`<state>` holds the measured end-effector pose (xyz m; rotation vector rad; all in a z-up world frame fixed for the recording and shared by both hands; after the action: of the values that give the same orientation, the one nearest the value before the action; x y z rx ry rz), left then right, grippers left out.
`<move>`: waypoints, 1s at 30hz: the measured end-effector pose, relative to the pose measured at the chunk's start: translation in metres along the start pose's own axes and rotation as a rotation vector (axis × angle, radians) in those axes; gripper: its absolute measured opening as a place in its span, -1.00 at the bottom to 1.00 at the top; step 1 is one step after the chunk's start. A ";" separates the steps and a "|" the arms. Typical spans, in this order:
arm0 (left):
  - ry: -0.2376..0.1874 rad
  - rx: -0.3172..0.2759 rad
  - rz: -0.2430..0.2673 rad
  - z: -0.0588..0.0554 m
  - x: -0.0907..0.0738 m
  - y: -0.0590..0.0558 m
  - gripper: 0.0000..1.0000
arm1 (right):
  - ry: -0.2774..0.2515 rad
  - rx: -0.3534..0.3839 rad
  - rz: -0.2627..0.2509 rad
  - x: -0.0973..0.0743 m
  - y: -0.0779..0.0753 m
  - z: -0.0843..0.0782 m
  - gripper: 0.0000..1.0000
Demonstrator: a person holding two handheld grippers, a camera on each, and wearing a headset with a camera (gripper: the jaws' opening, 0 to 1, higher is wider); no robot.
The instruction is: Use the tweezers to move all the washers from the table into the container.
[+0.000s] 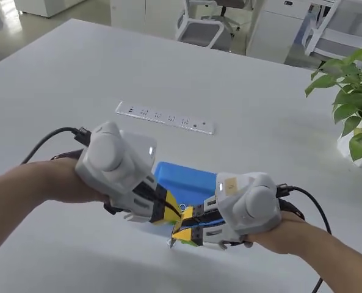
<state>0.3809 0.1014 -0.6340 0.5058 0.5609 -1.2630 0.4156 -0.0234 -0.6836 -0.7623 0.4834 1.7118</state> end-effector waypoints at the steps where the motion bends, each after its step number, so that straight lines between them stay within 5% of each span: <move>1: 0.000 0.000 0.001 0.000 0.000 0.000 -0.91 | 0.005 -0.005 0.005 0.001 0.000 0.000 -0.82; 30: 0.022 -0.001 0.005 0.000 0.004 -0.002 -0.90 | 0.044 0.014 0.008 0.003 0.002 -0.003 -0.88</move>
<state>0.3797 0.0977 -0.6370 0.5203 0.5781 -1.2538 0.4140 -0.0233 -0.6879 -0.7897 0.5287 1.7007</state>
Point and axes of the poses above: the centre of the closed fingertips' face, and the gripper's own axes: x roughly forward along the fingers, y roughly to its left, z roughly out of its top, the point moved 10 cm from there along -x, roughly backward along the fingers, and after that the axes turned 3 degrees about y, right-handed, at the moved point
